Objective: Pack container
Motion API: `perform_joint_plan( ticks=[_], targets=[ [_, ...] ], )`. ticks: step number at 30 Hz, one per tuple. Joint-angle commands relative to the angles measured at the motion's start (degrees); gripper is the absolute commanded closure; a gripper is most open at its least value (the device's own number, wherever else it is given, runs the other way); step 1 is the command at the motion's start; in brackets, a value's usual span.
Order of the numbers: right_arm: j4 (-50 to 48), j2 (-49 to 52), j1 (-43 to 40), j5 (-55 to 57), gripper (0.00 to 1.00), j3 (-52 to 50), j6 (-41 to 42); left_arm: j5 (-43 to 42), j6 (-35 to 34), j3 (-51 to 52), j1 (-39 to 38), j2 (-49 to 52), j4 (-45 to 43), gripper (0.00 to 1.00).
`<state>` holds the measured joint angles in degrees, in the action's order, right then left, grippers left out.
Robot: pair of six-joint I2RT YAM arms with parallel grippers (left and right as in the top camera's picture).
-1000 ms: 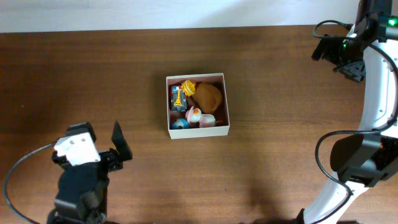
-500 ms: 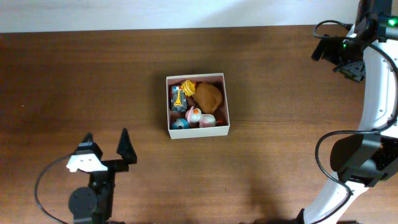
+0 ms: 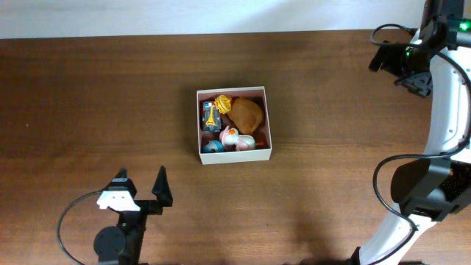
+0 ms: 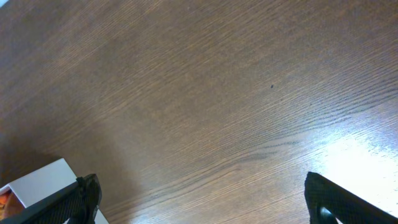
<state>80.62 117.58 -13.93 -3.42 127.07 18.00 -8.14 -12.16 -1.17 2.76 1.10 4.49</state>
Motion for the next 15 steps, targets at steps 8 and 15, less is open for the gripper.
perform_joint_plan(
  ticks=[8,15],
  targets=[
    [0.0,0.2,0.0,0.7,0.01,0.2,0.1,0.4,4.3,0.5,-2.1,-0.8,-0.2,0.0],
    [0.0,0.2,0.0,0.7,0.01,0.2,0.1,0.5,4.3,0.5,-2.1,-0.8,-0.2,0.0]
  ],
)
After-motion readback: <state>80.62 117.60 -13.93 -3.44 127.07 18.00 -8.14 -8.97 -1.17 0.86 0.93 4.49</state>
